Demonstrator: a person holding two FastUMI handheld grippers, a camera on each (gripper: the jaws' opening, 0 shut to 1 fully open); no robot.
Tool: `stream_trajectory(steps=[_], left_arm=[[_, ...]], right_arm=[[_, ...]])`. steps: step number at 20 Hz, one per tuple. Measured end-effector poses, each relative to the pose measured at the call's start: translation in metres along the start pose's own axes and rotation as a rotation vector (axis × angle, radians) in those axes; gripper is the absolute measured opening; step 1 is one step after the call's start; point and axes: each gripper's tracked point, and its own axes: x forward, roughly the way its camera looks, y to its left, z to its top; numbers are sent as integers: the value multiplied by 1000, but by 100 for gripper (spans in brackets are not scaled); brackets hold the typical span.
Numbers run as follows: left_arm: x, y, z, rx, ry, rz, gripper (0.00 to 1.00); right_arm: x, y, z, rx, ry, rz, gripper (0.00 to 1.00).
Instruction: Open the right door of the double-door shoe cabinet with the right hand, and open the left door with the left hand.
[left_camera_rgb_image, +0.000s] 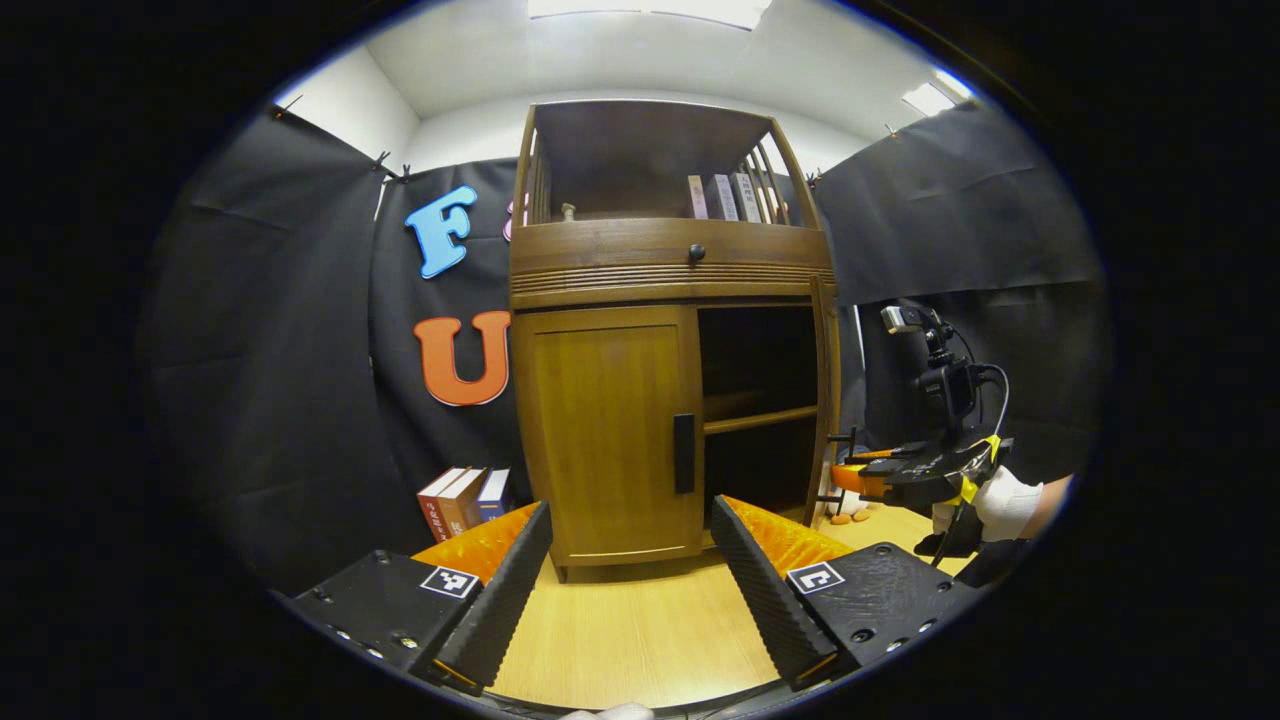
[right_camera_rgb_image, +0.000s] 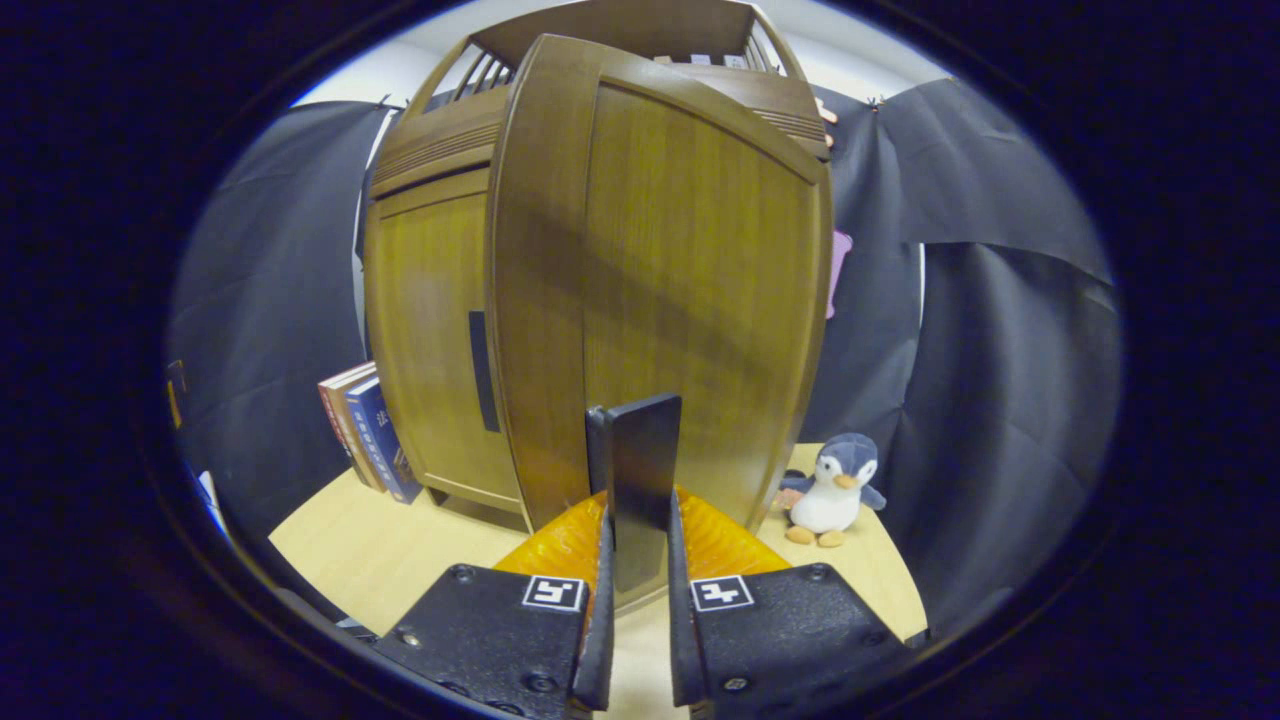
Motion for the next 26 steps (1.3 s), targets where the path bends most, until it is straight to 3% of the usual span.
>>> stream_trajectory(steps=[5,10,18,26], left_arm=[[4,-23,-3,9,8,-66,96],[6,-40,-6,19,17,-80,96],[17,-94,5,1,29,-55,96],[14,-159,15,2,39,43,96]], right_arm=[[-4,2,-3,41,11,-12,22],[-6,1,-2,63,8,-12,17],[-15,4,-7,26,32,109,13],[-22,1,-9,-30,39,229,7]])
